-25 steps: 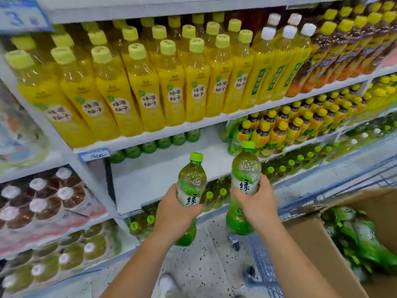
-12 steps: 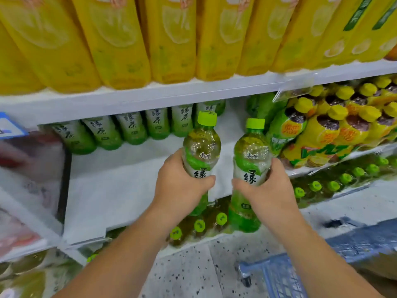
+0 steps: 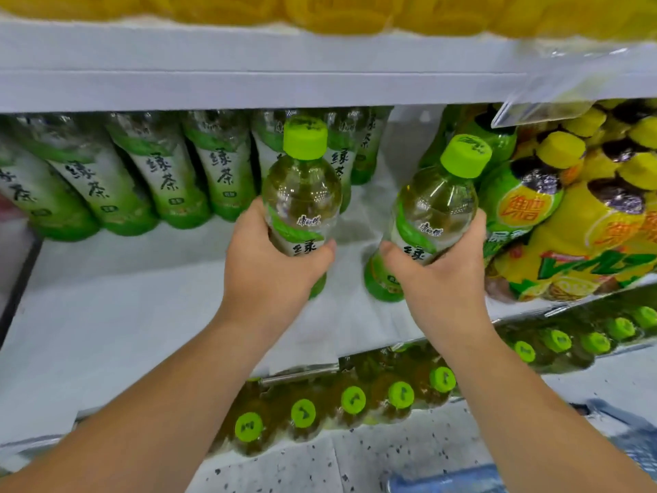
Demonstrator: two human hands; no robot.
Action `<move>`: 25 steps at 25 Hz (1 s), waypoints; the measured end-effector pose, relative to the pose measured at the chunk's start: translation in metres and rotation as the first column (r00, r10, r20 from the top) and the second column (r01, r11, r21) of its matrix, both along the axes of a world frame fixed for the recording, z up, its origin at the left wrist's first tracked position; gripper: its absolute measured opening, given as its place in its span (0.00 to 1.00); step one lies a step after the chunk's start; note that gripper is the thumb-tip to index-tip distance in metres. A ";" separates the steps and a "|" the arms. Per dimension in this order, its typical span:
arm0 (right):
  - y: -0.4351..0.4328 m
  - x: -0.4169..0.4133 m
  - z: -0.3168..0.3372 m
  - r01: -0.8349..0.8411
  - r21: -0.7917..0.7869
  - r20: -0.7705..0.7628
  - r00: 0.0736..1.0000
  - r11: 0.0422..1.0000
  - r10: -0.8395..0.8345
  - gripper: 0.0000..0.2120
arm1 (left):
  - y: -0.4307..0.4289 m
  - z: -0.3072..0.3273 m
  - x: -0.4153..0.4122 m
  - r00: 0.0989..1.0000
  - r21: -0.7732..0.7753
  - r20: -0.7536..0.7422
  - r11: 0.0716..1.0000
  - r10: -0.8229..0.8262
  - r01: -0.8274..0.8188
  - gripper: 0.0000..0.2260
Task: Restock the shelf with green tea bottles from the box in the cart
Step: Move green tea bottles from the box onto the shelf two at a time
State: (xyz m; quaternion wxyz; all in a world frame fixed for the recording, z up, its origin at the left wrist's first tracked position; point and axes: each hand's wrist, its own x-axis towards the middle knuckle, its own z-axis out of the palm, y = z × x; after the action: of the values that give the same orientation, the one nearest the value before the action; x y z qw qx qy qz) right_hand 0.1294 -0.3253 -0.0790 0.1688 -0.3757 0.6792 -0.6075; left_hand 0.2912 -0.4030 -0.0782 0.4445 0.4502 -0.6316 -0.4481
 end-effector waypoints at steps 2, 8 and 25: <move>0.001 -0.003 -0.009 -0.041 0.001 -0.009 0.999 0.999 0.041 0.31 | -0.003 -0.007 0.004 1.000 -0.028 -0.006 0.999 -0.021 0.021 0.23; 0.020 0.003 -0.043 0.018 0.273 -0.124 0.992 0.962 0.016 0.26 | -0.001 -0.043 0.030 0.964 0.010 0.231 0.991 -0.134 0.135 0.24; -0.083 -0.024 -0.047 0.140 0.251 -0.140 0.984 0.958 -0.107 0.23 | -0.024 -0.074 0.019 0.920 -0.148 0.392 0.988 0.029 0.032 0.26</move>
State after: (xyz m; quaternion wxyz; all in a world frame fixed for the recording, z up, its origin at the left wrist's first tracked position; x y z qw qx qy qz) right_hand 0.1052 -0.4085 -0.1257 0.1354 -0.3446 0.7843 -0.4978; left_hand 0.3106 -0.4272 -0.1522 0.3415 0.4954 -0.7404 -0.2997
